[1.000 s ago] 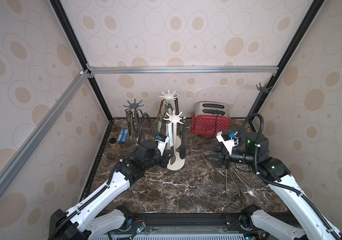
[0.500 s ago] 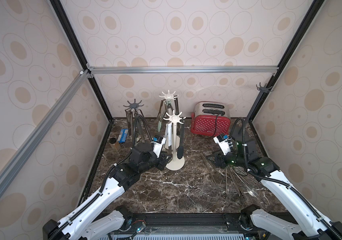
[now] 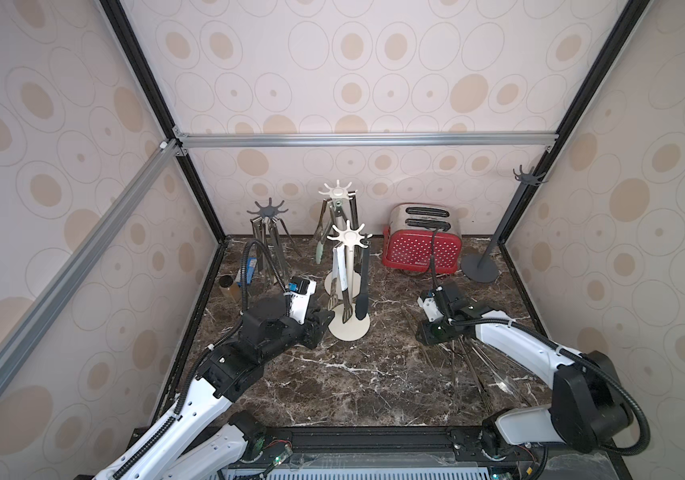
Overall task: Hang food tongs on kitchen utensil racks
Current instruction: Pick up the food tongs from the center of the board.
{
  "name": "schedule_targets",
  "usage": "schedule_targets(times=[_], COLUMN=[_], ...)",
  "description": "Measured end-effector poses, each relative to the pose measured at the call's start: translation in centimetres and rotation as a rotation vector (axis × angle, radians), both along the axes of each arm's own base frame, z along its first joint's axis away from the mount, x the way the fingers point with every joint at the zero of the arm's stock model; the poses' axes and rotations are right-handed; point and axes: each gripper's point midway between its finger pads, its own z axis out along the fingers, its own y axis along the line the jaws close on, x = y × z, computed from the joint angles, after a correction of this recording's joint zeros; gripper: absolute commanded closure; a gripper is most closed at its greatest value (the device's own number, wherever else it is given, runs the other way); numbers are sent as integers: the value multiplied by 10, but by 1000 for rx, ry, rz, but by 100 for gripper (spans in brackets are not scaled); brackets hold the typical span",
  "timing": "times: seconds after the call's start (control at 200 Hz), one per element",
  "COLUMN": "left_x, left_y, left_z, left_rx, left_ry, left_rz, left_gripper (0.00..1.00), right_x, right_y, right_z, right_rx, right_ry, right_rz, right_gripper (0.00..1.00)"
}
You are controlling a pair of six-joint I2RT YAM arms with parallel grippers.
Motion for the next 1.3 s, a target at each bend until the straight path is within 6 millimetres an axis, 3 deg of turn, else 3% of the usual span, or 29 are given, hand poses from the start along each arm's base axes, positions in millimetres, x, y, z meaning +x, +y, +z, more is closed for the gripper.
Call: schedule_targets(times=[0.236, 0.606, 0.832, 1.113, 1.298], left_x=[-8, -15, -17, -21, -22], left_y=[9, 19, 21, 24, 25], left_z=[-1, 2, -1, 3, 4], left_rx=[-5, -15, -7, -16, -20], left_ry=[-5, -23, -15, -28, -35], left_rz=[21, 40, 43, 44, 47], left_gripper=[54, 52, 51, 50, 50], right_x=[-3, 5, 12, 17, 37], right_y=[-3, 0, 1, 2, 11], right_z=[-37, -56, -56, -53, -23], right_rx=[-103, -182, -192, -204, -188], right_ry=[91, 121, 115, 105, 21], right_rz=[-17, -30, -48, -34, 11], right_gripper=[68, 88, 100, 100, 100])
